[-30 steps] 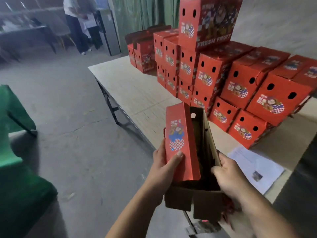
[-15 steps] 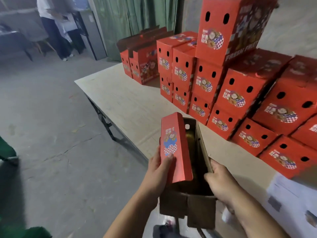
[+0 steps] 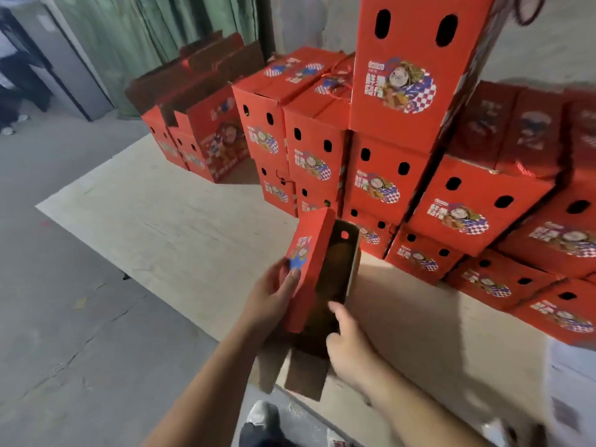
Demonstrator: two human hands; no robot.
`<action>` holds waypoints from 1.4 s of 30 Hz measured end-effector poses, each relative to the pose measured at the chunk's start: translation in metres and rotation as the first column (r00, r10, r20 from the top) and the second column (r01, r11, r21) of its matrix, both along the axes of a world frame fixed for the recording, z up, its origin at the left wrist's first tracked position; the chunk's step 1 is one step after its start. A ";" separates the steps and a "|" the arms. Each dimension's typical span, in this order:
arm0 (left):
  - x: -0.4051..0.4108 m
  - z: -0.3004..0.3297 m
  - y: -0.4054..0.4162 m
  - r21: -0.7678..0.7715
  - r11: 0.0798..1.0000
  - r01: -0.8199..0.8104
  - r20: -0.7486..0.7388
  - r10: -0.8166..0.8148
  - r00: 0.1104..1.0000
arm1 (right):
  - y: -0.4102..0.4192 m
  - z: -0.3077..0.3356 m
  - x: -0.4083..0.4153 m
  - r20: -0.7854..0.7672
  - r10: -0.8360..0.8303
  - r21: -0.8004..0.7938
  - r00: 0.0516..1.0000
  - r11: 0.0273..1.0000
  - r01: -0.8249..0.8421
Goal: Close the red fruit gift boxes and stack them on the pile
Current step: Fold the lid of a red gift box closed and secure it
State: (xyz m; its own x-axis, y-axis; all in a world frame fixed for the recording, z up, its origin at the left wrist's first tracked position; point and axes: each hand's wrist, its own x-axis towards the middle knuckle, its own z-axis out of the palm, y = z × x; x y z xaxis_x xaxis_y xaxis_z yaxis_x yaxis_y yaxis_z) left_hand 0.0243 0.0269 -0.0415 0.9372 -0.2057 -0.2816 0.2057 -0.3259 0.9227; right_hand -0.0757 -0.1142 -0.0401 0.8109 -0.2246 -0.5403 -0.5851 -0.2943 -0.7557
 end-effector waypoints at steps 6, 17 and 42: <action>0.043 -0.029 0.053 0.378 0.727 0.573 0.017 -0.624 0.781 | 0.044 -0.007 0.017 -0.006 -0.113 -0.211 0.994 0.971 0.109; 0.148 -0.001 0.073 0.349 0.552 0.757 0.060 -0.819 0.570 | 0.124 -0.013 0.056 -0.083 -0.456 -0.027 0.886 0.890 0.456; 0.220 -0.049 0.070 0.244 0.894 0.376 0.124 -0.413 0.902 | 0.032 -0.023 0.047 -0.270 -0.558 -0.257 0.785 0.827 0.500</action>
